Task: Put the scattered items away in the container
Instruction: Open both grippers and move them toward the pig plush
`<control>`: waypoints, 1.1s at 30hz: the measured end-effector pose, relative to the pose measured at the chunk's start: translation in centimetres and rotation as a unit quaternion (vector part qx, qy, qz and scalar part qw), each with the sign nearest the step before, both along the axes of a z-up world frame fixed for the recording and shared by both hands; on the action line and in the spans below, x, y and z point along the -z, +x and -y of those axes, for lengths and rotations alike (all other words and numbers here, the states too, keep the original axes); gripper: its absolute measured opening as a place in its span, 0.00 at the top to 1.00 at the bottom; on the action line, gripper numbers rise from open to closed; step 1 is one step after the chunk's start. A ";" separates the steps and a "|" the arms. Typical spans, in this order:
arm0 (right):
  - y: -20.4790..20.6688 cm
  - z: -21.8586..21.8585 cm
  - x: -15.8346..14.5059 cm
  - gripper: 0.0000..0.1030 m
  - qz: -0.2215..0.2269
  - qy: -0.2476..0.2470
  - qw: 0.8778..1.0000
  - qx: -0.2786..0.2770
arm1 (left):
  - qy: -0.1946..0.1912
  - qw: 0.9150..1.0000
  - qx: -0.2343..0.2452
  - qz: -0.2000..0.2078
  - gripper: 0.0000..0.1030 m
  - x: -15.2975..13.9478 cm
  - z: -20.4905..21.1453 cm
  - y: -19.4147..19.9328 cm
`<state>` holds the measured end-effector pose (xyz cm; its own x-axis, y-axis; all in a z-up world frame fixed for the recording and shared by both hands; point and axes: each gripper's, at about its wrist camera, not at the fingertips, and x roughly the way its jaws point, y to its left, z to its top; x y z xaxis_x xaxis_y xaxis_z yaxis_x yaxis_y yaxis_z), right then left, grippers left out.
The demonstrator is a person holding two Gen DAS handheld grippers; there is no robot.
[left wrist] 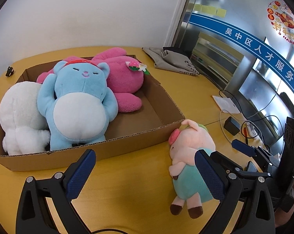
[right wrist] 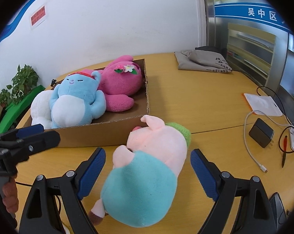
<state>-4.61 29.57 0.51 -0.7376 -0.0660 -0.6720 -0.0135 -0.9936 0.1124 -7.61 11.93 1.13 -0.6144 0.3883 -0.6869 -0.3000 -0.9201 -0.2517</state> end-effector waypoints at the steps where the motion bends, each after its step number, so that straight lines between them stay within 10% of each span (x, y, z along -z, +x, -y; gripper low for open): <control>1: 0.0 0.0 0.0 0.14 0.001 0.001 1.000 -0.001 | 0.002 1.000 -0.003 0.002 0.00 0.0 0.2 0.0; 33: 1.2 1.2 -1.0 0.14 -0.014 -0.003 0.999 -0.030 | 0.020 1.000 0.009 0.011 0.00 -0.7 1.2 -1.1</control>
